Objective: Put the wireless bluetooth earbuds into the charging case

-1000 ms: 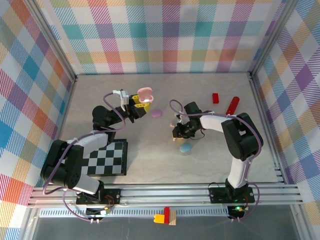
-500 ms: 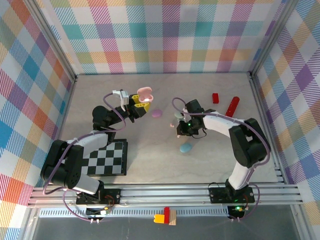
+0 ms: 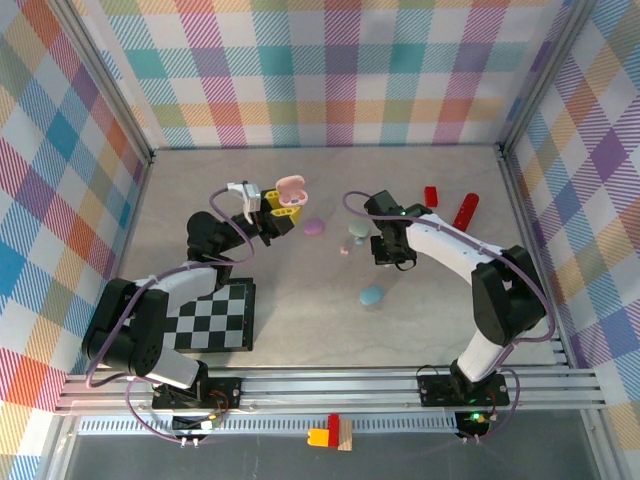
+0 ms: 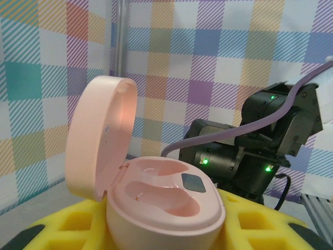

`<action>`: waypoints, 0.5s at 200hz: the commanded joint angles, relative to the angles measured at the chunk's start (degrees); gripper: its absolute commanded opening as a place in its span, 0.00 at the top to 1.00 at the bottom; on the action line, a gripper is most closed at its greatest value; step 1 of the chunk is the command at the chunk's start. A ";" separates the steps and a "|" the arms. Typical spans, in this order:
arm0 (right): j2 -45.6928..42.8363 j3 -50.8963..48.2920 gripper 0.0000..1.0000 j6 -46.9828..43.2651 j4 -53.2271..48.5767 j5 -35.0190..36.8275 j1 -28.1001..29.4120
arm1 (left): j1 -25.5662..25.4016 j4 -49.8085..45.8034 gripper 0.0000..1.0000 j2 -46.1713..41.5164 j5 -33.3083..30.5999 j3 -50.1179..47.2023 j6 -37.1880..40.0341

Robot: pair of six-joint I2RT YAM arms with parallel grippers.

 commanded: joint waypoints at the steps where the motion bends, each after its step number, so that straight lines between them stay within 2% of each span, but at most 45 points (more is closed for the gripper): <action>1: -1.95 0.81 0.85 -1.51 -3.13 5.37 0.59 | -0.58 -0.76 0.62 0.41 0.12 0.19 2.60; 48: -14.27 -5.84 0.85 -3.87 11.03 -2.54 0.51 | -2.04 -7.80 0.62 -1.53 -0.14 0.42 7.68; 80: -22.63 -7.71 0.87 -8.52 19.72 -12.20 0.51 | -5.47 -18.15 0.62 -2.55 0.12 2.65 14.61; 100: -25.85 -6.57 0.87 -10.68 21.63 -17.60 0.51 | -7.46 -20.48 0.62 -1.90 0.25 3.82 16.40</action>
